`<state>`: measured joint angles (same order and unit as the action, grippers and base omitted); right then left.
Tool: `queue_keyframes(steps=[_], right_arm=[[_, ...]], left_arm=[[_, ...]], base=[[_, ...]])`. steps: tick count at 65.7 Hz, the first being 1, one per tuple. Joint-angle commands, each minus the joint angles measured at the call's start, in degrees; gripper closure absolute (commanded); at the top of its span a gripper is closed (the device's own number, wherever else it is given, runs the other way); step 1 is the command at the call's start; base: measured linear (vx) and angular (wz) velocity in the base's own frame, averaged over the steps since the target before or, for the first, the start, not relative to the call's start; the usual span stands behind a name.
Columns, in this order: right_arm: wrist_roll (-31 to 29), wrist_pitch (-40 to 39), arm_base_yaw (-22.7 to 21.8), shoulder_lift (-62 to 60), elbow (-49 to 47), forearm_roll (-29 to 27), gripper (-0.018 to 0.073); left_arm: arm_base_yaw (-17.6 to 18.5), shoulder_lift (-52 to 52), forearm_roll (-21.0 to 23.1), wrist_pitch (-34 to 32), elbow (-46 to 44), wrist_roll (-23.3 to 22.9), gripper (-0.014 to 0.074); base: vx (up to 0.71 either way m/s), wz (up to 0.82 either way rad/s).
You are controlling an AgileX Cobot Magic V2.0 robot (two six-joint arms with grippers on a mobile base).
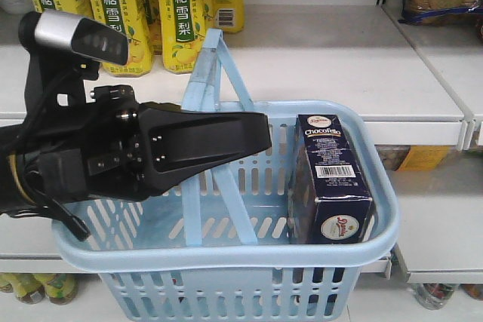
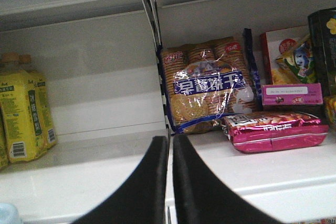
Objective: Left arm holds basket, right arm returns cookies
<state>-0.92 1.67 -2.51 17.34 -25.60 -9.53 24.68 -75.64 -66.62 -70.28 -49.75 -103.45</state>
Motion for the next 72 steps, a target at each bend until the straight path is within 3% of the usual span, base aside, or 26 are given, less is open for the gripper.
queue_keyframes(steps=[1, 22, 31, 55, 62, 72], right_arm=[[-1.93, 2.47, -0.23, 8.02, -8.83, 0.64, 0.0562], [-6.49, 28.74, -0.23, 26.32, -28.83, -0.05, 0.0562], [-6.52, 36.90, -0.23, 29.88, -33.73, -4.20, 0.0562], [-11.62, 41.64, -0.23, 31.00, -35.95, -10.11, 0.0535], [-13.20, 42.33, -0.23, 31.00, -35.95, -12.50, 0.0472], [-18.19, 42.68, -0.23, 31.00, -35.95, -18.41, 0.0291]], left_arm=[[-0.22, 1.72, 6.13, -1.99, -1.73, 1.82, 0.0594], [-0.22, 1.72, 6.13, -1.99, -1.73, 1.82, 0.0594], [-0.22, 1.72, 6.13, -1.99, -1.73, 1.82, 0.0594], [-0.22, 1.72, 6.13, -1.99, -1.73, 1.82, 0.0594], [-0.22, 1.72, 6.13, -1.99, -1.73, 1.82, 0.0594], [-0.22, 1.72, 6.13, -1.99, -1.73, 1.82, 0.0594]], base=[[0.00, 0.00], [0.00, 0.00], [0.00, 0.00], [0.00, 0.00], [0.00, 0.00], [0.00, 0.00]])
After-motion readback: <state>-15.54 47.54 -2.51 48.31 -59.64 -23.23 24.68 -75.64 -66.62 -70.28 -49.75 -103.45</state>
